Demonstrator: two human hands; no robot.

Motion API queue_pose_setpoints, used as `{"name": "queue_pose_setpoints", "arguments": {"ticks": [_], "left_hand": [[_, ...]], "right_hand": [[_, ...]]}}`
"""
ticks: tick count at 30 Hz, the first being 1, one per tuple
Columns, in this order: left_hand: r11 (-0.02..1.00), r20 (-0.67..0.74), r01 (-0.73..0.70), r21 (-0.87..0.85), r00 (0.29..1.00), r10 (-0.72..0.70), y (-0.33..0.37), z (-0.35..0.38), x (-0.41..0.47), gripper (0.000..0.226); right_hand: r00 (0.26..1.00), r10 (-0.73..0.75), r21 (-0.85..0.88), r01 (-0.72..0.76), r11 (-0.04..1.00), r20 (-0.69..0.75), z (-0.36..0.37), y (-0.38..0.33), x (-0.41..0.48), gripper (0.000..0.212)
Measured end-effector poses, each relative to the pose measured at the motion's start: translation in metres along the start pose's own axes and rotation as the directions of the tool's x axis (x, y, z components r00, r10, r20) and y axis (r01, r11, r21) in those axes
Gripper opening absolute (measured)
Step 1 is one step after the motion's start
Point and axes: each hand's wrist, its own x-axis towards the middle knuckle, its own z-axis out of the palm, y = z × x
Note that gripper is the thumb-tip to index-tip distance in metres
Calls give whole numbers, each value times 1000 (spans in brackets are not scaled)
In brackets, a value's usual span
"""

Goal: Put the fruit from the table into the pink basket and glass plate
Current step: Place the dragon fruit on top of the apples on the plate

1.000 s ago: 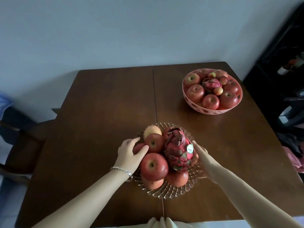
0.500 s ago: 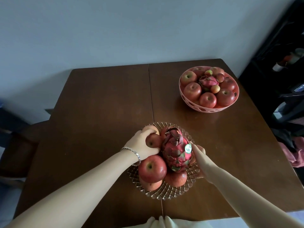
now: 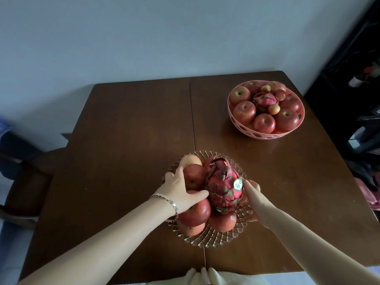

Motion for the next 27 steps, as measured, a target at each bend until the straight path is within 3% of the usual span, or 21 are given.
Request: {"name": "queue_pose_setpoints", "arguments": {"ticks": [2, 3, 4, 5, 6, 7, 8, 10, 12, 15, 21, 27], "left_hand": [[998, 47, 63, 4, 997, -64, 2, 1, -5, 98], [997, 64, 81, -1, 995, -81, 2, 2, -5, 97], [995, 74, 94, -22, 993, -92, 1, 3, -5, 96], [993, 85, 107, -52, 991, -103, 1, 3, -5, 96], [990, 100, 119, -80, 989, -111, 1, 4, -4, 97], [987, 117, 128, -96, 986, -117, 1, 4, -4, 97], [985, 129, 133, -106, 984, -119, 1, 3, -5, 96], [984, 128, 134, -117, 985, -119, 2, 4, -5, 92], [984, 109, 130, -120, 987, -117, 2, 5, -7, 90], [984, 73, 112, -139, 992, -103, 1, 5, -8, 84], [996, -87, -34, -86, 996, 26, 2, 3, -13, 92], [998, -161, -29, -58, 987, 20, -1, 8, -14, 99]], "right_hand": [[983, -100, -36, 96, 995, -154, 1, -6, -6, 82], [933, -227, -91, 209, 974, -280, 1, -13, -12, 78], [830, -414, -179, 373, 910, -373, 1, -24, -20, 67], [684, -624, -295, 550, 782, -379, 3, -40, -32, 57], [546, -791, -403, 681, 611, -276, 7, -59, -44, 49], [457, -885, -479, 758, 442, -93, 13, -79, -55, 42], [441, -890, -530, 786, 319, 118, 22, -93, -60, 39], [559, -704, -658, 733, 173, 438, 43, -111, -59, 45], [694, -483, -786, 618, 19, 534, 63, -118, -51, 58], [748, -370, -831, 534, -157, 551, 80, -118, -35, 61], [764, -408, -821, 568, 57, 500, 73, -123, -14, 46], [780, -431, -786, 578, 218, 454, 65, -120, -9, 39]]}}
